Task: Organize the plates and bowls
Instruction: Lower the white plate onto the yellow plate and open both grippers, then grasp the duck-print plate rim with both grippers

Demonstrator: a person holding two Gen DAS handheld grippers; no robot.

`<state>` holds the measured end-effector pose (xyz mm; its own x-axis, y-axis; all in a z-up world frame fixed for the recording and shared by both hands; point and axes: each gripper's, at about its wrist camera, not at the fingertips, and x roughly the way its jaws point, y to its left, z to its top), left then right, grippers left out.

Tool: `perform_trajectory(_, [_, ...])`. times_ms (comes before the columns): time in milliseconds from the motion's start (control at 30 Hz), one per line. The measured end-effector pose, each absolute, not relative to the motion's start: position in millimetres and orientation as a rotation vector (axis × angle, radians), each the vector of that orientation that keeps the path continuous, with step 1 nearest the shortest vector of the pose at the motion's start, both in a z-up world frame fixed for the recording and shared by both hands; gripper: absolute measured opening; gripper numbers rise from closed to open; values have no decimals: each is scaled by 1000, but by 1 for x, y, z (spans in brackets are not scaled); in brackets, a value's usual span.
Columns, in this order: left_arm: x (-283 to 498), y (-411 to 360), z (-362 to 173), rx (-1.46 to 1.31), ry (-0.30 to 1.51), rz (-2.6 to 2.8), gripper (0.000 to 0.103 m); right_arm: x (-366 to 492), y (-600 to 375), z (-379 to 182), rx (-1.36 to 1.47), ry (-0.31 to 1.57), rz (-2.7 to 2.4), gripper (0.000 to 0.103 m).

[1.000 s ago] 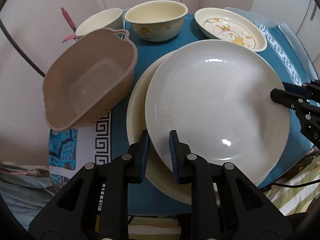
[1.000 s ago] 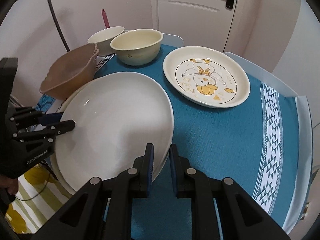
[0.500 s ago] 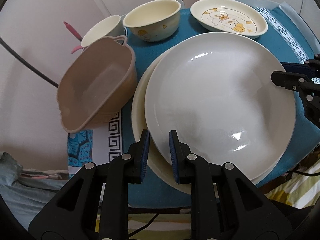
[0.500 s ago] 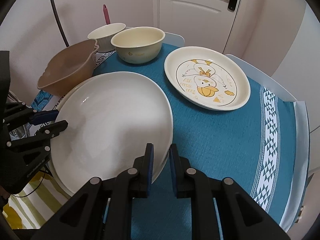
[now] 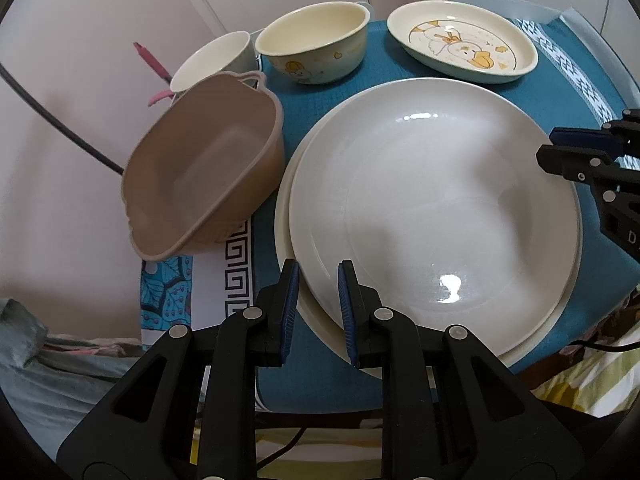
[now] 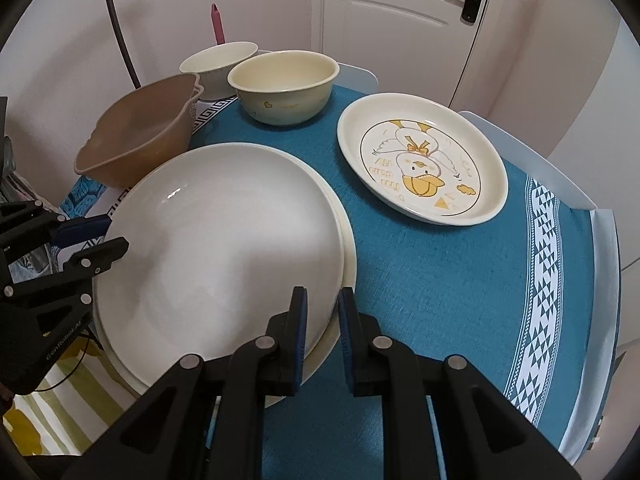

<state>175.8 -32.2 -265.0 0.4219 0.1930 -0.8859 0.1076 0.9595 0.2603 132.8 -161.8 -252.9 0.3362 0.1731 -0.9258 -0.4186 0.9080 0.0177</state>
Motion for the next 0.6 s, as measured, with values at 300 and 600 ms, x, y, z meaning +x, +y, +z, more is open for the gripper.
perform_trajectory(300, [181,-24,-227,202,1108,17,40,142,-175,-227,-108,1171,394,14])
perform_trajectory(600, [213,-24,-152,37,939,-122,103,165,-228,-171,141,1080,324,102])
